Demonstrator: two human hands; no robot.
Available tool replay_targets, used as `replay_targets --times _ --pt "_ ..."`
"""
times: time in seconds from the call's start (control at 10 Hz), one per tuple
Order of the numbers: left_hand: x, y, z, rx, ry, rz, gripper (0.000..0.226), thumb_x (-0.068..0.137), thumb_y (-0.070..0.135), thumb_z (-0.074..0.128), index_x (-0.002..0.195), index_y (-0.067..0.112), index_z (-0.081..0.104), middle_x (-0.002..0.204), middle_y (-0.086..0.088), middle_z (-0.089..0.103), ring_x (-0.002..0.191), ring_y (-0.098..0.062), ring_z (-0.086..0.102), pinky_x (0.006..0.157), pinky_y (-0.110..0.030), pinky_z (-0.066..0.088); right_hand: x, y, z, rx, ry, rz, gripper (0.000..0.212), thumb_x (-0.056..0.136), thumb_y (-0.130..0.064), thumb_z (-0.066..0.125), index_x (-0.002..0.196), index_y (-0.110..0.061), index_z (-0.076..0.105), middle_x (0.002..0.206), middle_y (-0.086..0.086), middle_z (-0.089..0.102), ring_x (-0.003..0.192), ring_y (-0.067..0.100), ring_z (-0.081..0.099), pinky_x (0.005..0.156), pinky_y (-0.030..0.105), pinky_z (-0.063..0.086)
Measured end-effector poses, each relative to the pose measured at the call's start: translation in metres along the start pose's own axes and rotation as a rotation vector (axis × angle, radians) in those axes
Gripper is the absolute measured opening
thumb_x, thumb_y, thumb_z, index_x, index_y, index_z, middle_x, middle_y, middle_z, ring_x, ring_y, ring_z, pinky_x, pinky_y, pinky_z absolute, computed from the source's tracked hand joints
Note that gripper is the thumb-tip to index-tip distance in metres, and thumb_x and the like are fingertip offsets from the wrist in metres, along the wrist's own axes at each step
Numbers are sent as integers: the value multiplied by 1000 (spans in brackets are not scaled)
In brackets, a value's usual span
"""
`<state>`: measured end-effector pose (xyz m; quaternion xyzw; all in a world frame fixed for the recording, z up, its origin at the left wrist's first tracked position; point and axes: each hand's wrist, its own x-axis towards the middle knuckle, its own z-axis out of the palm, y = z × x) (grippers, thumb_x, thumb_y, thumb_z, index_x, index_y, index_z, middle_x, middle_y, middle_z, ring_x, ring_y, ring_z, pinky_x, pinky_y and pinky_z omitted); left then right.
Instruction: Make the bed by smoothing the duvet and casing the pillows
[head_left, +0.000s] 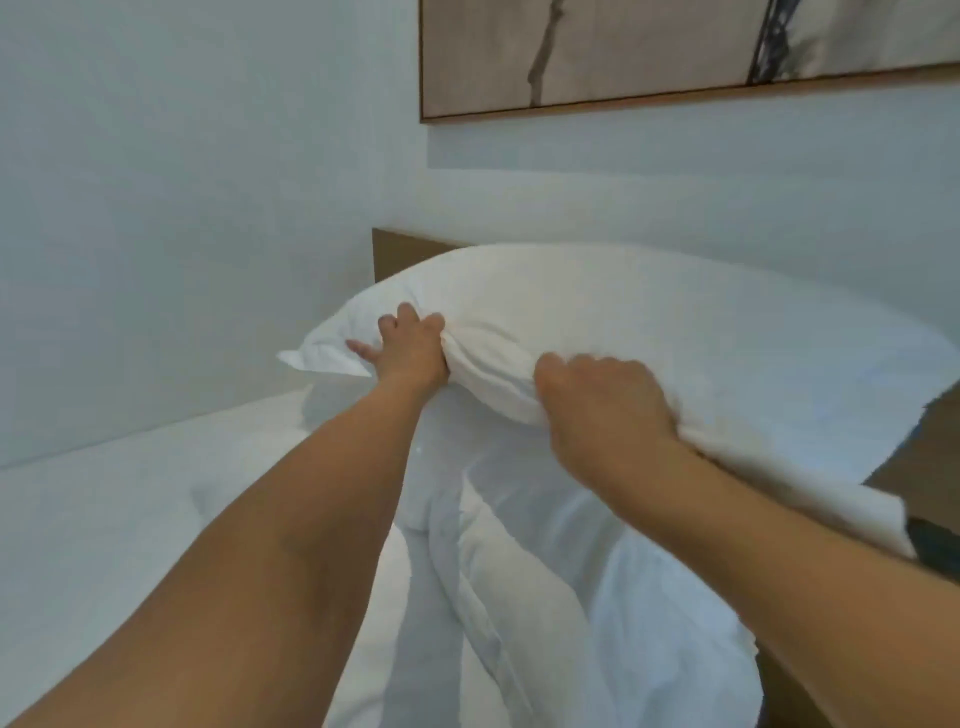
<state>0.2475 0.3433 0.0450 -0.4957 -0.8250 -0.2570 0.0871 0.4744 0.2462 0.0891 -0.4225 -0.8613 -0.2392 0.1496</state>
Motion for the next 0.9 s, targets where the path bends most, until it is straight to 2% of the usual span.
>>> replay_targets --times 0.1,0.2,0.3,0.4,0.5,0.6,0.7,0.8,0.9 --pt "-32 -9 65 40 -172 -10 27 92 27 45 118 23 53 125 -10 34 122 -38 32 97 -67 35 -49 -18 75 159 -252 112 26 90 -12 50 116 -15 47 115 10 60 103 29 62 81 35 47" --pt "-21 -8 62 85 -144 66 26 94 26 44 115 17 56 123 -13 36 118 -41 36 95 -59 42 -42 -22 91 176 -180 158 32 77 -17 69 105 -12 54 100 13 64 87 29 66 69 32 49" --pt "12 -4 33 130 -21 136 23 94 20 44 112 13 56 121 -15 39 113 -42 40 91 -54 46 -8 -21 76 296 -197 195 37 86 -19 58 119 -11 43 119 12 55 109 29 57 85 34 45" --pt "21 -16 32 227 -12 142 24 92 20 46 115 14 52 121 -14 39 112 -38 41 88 -55 46 17 -32 77 396 -323 197 45 86 -26 58 122 -9 39 123 13 49 115 29 51 91 35 41" --pt "-1 -44 58 365 -105 145 31 93 26 44 124 21 44 127 -11 39 115 -35 43 90 -54 43 13 -46 96 352 -448 153 51 83 -26 60 125 -8 38 124 14 48 115 30 50 93 35 41" --pt "-23 -66 68 349 -153 186 33 93 20 42 126 22 39 132 -10 36 114 -36 45 85 -52 45 7 -57 114 282 -483 163 62 79 -27 63 129 -5 35 127 18 45 116 32 47 97 38 41" --pt "-32 -85 58 363 -115 313 42 89 11 46 129 22 38 135 -6 38 115 -34 47 90 -50 43 6 -61 110 283 -460 216 62 77 -26 64 128 -5 35 128 18 43 117 33 46 98 41 43" --pt "-48 -94 39 285 22 366 58 80 5 58 133 20 39 140 -7 42 126 -33 42 105 -51 35 1 -58 91 228 -402 254 53 81 -25 60 125 -7 37 126 17 44 115 32 47 94 39 43" --pt "-89 -94 21 170 98 370 55 83 14 66 133 15 44 142 -10 45 129 -32 41 109 -50 32 -12 -59 70 161 -272 234 48 82 -25 54 124 -7 39 120 14 46 107 29 48 86 35 41"
